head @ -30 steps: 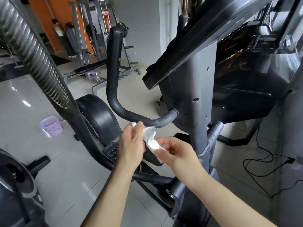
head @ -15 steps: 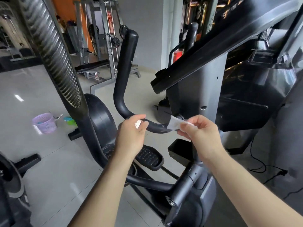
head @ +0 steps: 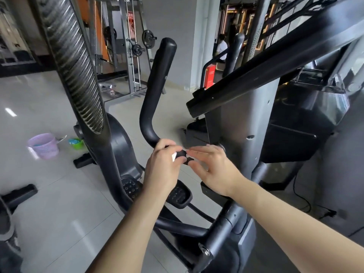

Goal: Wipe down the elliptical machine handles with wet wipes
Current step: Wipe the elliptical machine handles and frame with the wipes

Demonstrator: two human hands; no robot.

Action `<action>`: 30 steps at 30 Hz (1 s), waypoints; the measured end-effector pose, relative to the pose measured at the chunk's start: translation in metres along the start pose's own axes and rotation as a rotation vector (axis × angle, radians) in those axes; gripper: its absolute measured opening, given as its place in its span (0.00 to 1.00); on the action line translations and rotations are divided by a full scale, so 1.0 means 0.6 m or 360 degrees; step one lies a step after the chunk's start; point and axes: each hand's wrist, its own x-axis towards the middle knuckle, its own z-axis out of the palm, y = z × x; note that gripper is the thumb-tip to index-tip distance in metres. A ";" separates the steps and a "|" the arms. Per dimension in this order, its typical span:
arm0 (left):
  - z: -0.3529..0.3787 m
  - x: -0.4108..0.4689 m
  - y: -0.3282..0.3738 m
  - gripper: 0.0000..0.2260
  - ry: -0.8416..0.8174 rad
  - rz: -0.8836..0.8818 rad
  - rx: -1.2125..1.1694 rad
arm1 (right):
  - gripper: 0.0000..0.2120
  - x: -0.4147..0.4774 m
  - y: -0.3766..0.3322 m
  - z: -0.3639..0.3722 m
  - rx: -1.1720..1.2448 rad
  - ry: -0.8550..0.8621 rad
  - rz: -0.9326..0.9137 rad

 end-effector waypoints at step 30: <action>-0.001 0.004 -0.002 0.11 -0.0032 -0.0130 -0.0090 | 0.09 0.007 0.047 -0.020 -0.0437 0.0539 0.0147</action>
